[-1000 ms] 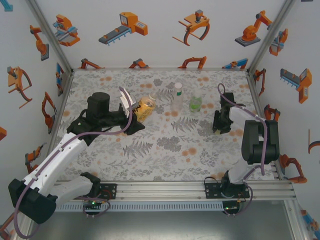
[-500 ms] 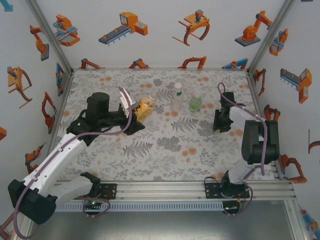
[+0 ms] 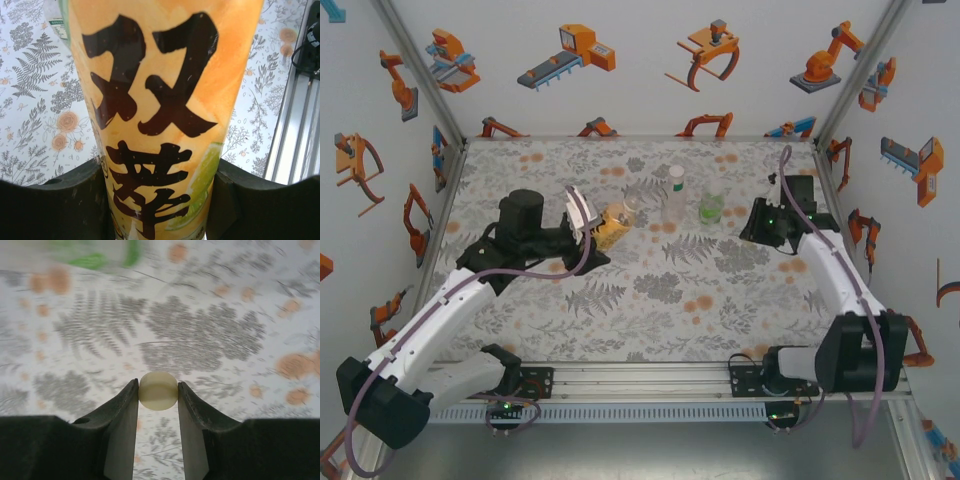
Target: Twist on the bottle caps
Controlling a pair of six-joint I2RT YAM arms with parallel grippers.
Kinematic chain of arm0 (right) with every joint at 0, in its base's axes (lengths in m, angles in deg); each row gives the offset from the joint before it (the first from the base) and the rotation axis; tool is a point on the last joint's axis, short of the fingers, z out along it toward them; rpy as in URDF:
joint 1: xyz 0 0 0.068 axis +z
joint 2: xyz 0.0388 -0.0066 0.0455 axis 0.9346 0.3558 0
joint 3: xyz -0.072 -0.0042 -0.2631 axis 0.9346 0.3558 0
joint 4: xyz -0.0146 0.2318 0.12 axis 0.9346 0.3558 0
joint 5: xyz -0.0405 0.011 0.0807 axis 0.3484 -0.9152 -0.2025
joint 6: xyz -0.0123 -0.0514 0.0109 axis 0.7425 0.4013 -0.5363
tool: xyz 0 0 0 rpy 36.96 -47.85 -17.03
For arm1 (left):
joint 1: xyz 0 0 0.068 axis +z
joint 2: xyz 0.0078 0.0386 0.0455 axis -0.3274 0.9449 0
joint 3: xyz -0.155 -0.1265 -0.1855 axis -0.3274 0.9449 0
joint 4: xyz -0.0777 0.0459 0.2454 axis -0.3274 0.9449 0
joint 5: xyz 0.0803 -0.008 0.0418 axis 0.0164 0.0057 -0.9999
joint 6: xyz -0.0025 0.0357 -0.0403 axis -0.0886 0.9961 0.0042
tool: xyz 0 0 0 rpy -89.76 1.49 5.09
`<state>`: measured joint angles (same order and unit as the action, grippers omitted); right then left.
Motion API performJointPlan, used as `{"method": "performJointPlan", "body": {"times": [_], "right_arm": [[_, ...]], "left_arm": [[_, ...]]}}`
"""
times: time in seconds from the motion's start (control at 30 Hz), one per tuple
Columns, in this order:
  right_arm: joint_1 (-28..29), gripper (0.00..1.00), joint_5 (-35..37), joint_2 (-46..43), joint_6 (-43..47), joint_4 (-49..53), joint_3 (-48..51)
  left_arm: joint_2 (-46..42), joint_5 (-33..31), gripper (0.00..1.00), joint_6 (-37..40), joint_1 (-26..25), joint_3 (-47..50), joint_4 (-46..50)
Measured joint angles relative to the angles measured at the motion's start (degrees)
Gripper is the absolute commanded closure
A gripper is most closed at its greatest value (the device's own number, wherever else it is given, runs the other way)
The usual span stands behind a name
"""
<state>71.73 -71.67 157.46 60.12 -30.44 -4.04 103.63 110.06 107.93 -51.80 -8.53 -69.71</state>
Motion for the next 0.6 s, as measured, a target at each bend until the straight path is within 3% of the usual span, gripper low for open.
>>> {"method": "performJointPlan", "body": {"times": [0.13, 0.4, 0.6], "right_arm": [[3.37, 0.87, -9.64, -8.07, 0.00, -6.08, 1.53], [7.78, 0.86, -31.65, -16.44, 1.22, -20.68, 3.34], [12.00, 0.92, -43.23, -20.72, 10.36, -23.93, 3.19]], "left_arm": [[-0.04, -0.28, 1.00, 2.19, -0.61, 0.11, 0.04], [-1.16, -1.01, 1.00, 9.29, -4.07, 1.53, 2.60], [-1.31, -2.64, 1.00, 14.05, -6.58, 1.57, 5.46]]}}
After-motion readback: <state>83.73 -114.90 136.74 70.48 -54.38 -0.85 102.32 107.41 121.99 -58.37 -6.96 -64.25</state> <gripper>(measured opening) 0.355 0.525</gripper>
